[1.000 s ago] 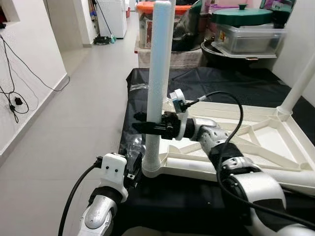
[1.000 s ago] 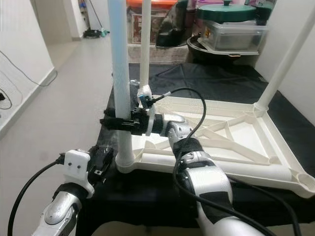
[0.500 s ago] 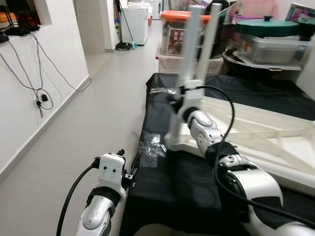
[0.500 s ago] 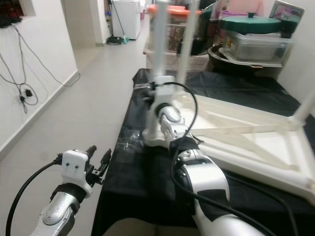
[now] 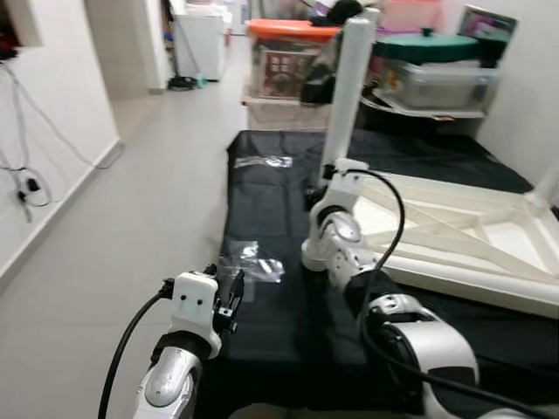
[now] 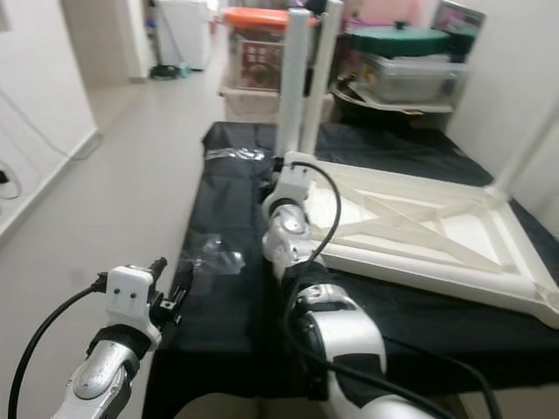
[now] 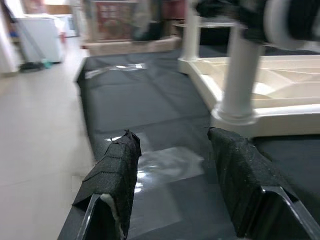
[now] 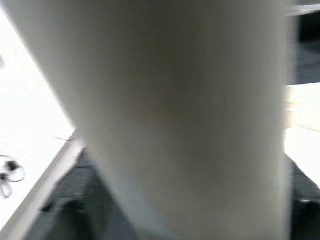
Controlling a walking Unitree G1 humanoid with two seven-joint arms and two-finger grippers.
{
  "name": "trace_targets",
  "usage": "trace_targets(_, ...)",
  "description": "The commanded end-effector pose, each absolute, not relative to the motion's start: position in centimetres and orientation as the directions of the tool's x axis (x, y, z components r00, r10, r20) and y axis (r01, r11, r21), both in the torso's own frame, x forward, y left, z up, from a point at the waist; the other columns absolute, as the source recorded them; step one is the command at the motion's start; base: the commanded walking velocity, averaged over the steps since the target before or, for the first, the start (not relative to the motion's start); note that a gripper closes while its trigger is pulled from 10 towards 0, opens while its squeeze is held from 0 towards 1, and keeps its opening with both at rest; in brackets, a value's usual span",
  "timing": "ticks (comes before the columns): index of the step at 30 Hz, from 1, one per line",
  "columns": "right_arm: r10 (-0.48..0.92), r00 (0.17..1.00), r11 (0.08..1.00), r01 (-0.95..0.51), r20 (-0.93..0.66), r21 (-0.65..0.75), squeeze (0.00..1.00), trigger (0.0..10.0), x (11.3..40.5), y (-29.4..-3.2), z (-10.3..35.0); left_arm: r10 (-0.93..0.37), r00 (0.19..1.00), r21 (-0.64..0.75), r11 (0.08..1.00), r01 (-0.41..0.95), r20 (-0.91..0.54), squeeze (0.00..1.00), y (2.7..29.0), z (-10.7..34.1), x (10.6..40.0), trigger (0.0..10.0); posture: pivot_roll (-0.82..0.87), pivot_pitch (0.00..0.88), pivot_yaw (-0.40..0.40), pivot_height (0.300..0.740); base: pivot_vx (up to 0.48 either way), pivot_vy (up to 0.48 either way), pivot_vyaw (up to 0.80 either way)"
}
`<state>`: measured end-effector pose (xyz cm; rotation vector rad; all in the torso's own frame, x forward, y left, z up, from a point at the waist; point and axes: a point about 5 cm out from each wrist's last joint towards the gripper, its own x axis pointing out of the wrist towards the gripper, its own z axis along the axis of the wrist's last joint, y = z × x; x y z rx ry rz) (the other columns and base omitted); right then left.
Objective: Building children table
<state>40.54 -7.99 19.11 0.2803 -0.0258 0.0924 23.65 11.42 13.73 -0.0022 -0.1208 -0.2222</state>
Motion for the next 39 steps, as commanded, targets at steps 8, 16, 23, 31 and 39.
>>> trace_targets(8, 0.546, 0.821, 0.76, -0.57, 0.17, 0.312, 0.0, 10.0, 40.6, -7.6, 21.5, -0.221, 0.969, 0.018, 0.975, 0.22, 0.109, 0.0, 11.6, 13.6, 23.6, 10.0, 0.03, 0.0, -0.045, 0.74, 0.0, 0.0, 0.0)
trace_targets(16, 0.978, 0.146, 0.109, -0.967, 0.15, 0.229, 0.0, 10.0, 37.4, -7.3, 21.3, -0.222, 0.968, 0.018, 0.975, 0.221, 0.115, 0.0, 11.5, 13.8, 23.7, 10.0, 0.03, 0.0, -0.049, 0.74, 0.0, 0.0, 0.0)
trace_targets(23, 0.991, -0.077, -0.101, -0.968, 0.11, 0.231, 0.0, 7.2, 36.1, -5.1, 20.9, -0.221, 0.968, 0.02, 0.975, 0.22, 0.119, 0.0, 11.4, 13.9, 23.7, 10.0, 0.03, 0.0, -0.052, 0.74, 0.0, 0.0, 0.0)
trace_targets(31, 0.998, -0.023, -0.036, -0.978, 0.063, 0.208, 0.0, 0.0, 36.2, -4.2, 20.2, -0.217, 0.969, 0.021, 0.976, 0.216, 0.12, 0.0, 11.4, 14.0, 23.8, 10.0, 0.04, 0.0, -0.055, 0.74, 0.0, 0.0, 0.0)
trace_targets(39, 0.952, 0.304, 0.297, -0.943, 0.028, 0.152, 0.0, 0.0, 37.8, -4.0, 20.1, -0.218, 0.969, 0.021, 0.976, 0.217, 0.117, 0.0, 11.4, 13.9, 23.7, 10.0, 0.03, 0.0, -0.051, 0.74, 0.0, 0.0, 0.0)
